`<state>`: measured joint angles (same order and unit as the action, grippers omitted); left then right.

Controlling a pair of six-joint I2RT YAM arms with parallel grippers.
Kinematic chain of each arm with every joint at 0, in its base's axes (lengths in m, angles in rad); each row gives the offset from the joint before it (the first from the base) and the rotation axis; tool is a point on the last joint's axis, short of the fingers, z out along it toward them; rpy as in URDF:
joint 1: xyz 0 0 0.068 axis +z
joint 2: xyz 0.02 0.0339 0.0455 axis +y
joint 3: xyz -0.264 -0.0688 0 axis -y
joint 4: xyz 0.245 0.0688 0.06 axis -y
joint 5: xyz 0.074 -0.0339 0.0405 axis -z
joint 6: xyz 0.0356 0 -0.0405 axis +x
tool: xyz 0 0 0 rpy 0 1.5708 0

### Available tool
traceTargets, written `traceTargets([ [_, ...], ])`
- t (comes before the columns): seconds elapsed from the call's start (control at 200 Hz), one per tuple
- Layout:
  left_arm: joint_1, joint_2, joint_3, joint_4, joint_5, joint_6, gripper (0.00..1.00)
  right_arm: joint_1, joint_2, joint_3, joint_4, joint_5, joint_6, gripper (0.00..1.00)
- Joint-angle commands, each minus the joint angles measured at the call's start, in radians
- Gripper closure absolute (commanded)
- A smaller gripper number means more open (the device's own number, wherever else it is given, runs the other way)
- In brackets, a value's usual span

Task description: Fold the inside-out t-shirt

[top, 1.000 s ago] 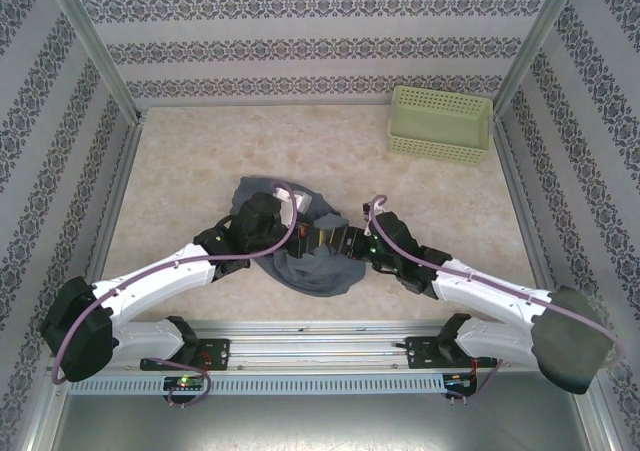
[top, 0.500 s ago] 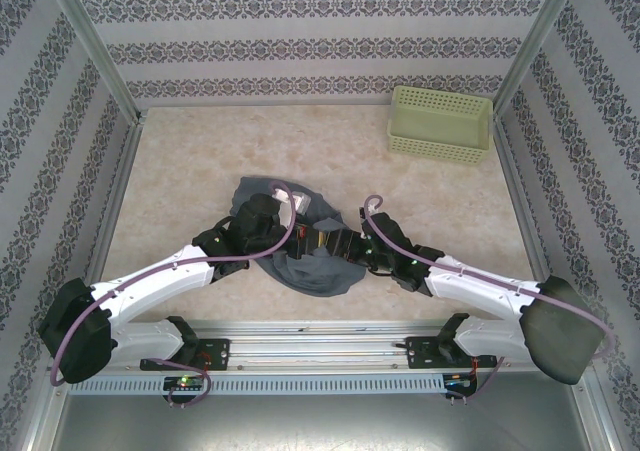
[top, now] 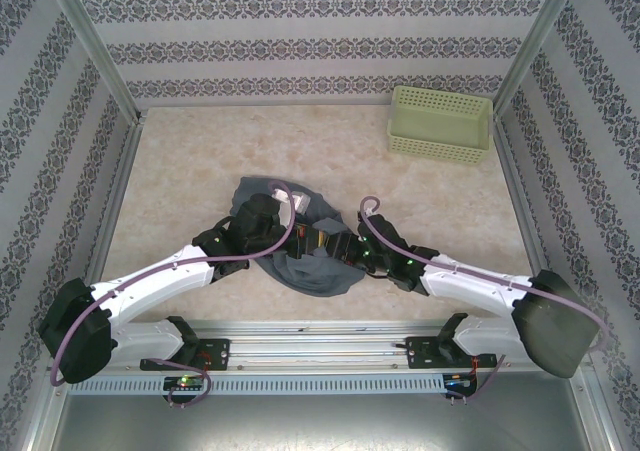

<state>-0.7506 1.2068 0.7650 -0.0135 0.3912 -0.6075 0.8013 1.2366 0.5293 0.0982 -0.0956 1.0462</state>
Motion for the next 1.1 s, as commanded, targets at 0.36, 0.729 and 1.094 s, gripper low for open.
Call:
traceTargets([
  [0.36,0.086,-0.032,0.005,-0.104,-0.149,-0.057,1.0,0.01,-0.184,0.066,-0.266,0.141,-0.097,1.0],
  [0.729,0.241,0.04,-0.02,-0.147,-0.074,-0.093,1.0,-0.121,-0.42,-0.058,-0.216,0.022,-0.102,1.0],
  [1.094,0.138,0.022,0.022,-0.061,0.055,-0.057,1.0,-0.225,-0.327,-0.108,-0.29,0.058,-0.083,0.85],
])
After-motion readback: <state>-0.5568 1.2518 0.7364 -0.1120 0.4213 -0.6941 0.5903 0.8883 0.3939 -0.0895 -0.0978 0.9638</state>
